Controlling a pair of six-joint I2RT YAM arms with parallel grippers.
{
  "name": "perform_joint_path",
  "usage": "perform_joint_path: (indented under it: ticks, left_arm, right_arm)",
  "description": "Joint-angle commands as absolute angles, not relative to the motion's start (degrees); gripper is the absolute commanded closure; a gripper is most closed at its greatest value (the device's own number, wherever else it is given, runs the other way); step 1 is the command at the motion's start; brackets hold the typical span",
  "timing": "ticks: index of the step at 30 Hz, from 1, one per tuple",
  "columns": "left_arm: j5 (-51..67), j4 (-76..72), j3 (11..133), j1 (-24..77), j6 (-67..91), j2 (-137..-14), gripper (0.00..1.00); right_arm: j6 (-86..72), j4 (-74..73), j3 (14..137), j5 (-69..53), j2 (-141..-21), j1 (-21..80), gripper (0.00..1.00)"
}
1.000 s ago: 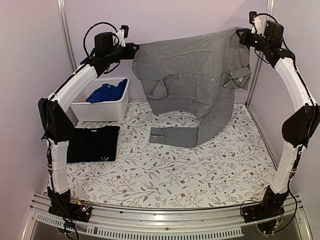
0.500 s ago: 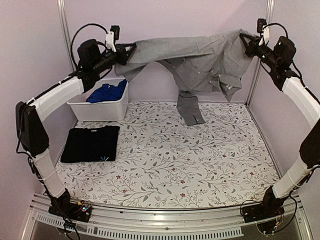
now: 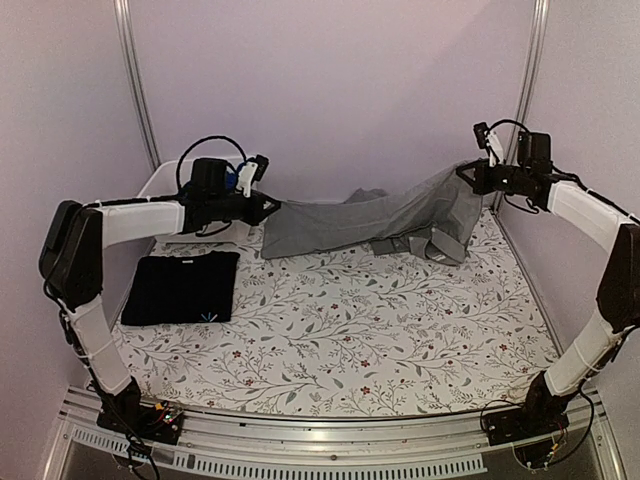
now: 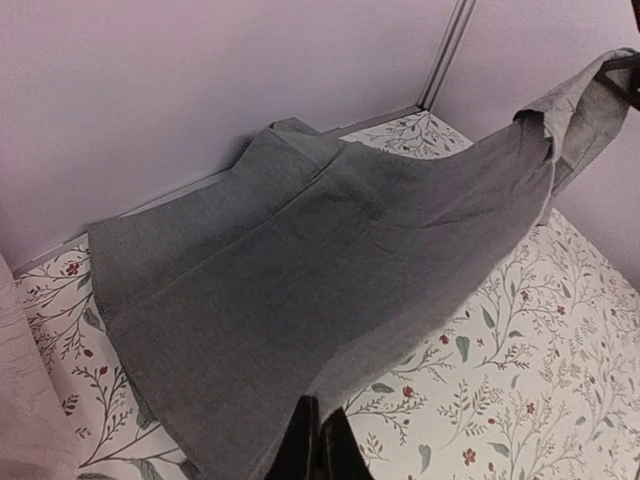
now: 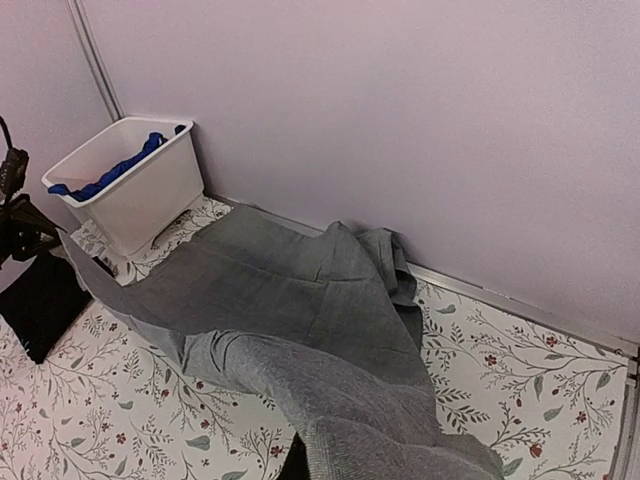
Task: Fold and stack the mixed laundry pile
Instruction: Flatten out the crumpled shirt at the center of the board.
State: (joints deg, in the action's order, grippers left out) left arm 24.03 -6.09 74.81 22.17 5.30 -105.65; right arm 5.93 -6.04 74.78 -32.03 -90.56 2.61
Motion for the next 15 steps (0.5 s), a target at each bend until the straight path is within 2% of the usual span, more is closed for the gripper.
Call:
perform_joint_path:
  ticks: [1,5,10,13,15]
  left_arm:
    - [26.8,-2.3,76.3,22.0,2.7,-99.7,1.00]
    - [26.1,-1.7,73.5,22.5,1.7,-94.8,1.00]
    - [28.4,0.8,70.0,23.0,0.2,-91.9,1.00]
    - [28.0,4.6,66.9,24.3,-1.8,-89.0,1.00]
    - [29.0,5.6,63.7,24.6,-2.0,-85.7,1.00]
  right_arm:
    - [9.0,-13.4,86.4,-31.1,-91.0,2.3,1.00]
    - [10.0,-16.3,94.9,-27.4,-90.3,1.8,0.98]
    - [11.2,-19.8,95.9,-34.6,-90.4,1.8,0.97]
    - [10.8,-28.3,93.6,-41.0,-90.6,1.9,0.97]
    - [8.4,-30.9,86.1,-43.5,-86.7,2.6,0.96]
